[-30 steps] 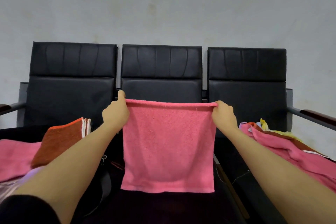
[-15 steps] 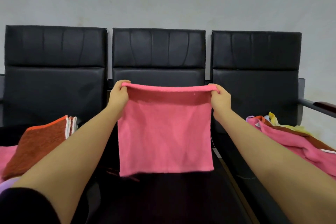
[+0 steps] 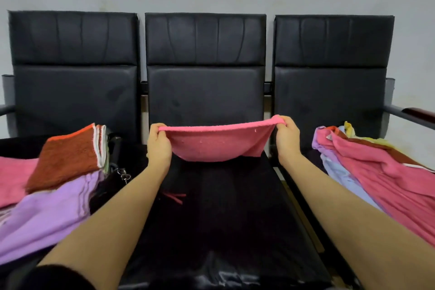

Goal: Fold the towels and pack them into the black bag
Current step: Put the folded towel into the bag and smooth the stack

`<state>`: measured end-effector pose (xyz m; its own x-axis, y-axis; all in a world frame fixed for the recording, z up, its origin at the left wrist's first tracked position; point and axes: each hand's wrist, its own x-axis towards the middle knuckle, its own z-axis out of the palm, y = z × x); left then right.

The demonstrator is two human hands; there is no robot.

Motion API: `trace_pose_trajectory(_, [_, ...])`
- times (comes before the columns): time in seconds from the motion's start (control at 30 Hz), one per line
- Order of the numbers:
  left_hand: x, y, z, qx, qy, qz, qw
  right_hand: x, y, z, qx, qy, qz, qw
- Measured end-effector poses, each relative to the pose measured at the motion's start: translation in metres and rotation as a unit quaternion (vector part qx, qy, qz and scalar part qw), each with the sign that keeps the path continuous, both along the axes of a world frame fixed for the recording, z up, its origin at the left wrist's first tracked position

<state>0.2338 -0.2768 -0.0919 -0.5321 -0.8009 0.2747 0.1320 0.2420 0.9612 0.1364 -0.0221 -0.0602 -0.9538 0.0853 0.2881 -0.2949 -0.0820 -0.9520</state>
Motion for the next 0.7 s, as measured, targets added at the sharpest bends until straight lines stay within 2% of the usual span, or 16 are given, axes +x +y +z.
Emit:
trace_pose_trajectory(0.13, [0.023, 0.014, -0.022, -0.03, -0.135, 0.088, 0.987, 0.012, 0.007, -0.03, 0.116, -0.019, -0.068, 0.991])
trace_pose_trajectory(0.3, [0.037, 0.021, -0.046, -0.071, -0.242, 0.12, 0.96, 0.028, 0.014, -0.051, 0.203, -0.062, -0.126, 0.969])
trace_pose_trajectory(0.4, [0.037, 0.021, -0.059, -0.097, -0.284, 0.11, 0.948, 0.028, 0.018, -0.064, 0.229, -0.086, -0.128, 0.961])
trace_pose_trajectory(0.53, [0.028, 0.012, -0.08, -0.182, -0.381, 0.077, 0.903, 0.017, 0.016, -0.081, 0.257, -0.13, -0.095, 0.953])
trace_pose_trajectory(0.7, [0.009, 0.001, -0.092, -0.258, -0.42, 0.058, 0.868, -0.006, 0.007, -0.098, 0.255, -0.127, -0.075, 0.956])
